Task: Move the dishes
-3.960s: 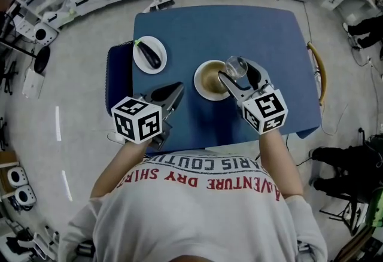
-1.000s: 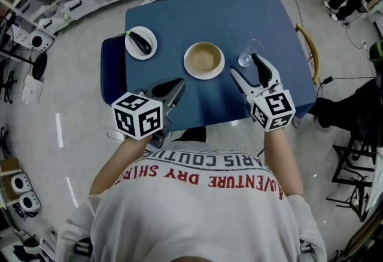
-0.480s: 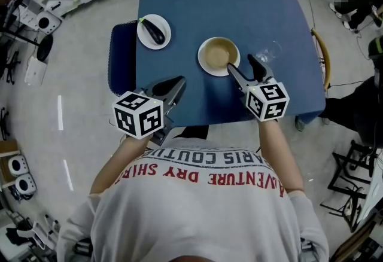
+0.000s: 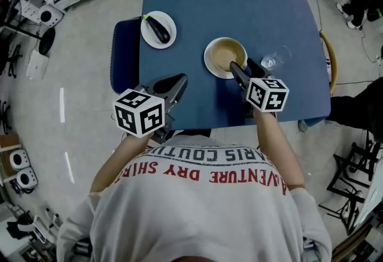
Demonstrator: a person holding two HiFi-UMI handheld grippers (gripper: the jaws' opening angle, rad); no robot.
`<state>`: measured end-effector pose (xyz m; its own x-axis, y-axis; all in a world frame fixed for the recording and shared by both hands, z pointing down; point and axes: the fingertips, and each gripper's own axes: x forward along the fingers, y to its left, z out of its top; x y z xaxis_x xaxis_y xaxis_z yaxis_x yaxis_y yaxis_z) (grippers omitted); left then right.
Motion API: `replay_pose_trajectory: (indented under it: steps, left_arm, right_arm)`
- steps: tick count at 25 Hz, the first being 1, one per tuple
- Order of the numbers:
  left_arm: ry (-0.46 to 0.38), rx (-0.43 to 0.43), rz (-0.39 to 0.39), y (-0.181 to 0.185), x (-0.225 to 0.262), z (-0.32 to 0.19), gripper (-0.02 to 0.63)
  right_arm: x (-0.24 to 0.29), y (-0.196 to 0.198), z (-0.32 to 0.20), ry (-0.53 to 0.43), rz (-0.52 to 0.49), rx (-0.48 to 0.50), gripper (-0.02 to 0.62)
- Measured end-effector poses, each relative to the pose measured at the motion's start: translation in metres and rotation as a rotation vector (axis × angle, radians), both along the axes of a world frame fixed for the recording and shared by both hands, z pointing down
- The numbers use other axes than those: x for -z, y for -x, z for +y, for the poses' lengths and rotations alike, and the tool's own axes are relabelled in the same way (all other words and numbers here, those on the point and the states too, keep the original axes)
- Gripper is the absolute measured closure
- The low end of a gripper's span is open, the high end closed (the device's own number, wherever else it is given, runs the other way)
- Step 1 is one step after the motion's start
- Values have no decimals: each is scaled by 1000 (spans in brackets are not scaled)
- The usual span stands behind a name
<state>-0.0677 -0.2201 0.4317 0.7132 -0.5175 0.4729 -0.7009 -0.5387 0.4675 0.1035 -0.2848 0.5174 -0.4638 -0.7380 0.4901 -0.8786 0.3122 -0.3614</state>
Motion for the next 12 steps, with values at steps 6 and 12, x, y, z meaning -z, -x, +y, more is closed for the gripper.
replay_pose_trajectory:
  steps: [6, 12]
  left_arm:
    - [5, -6, -5, 3, -5, -2, 580]
    - [-4, 9, -4, 9, -6, -7, 580]
  right_arm:
    - [-7, 3, 3, 49, -61, -33, 379]
    - [-10, 1, 2, 54, -23, -69, 493]
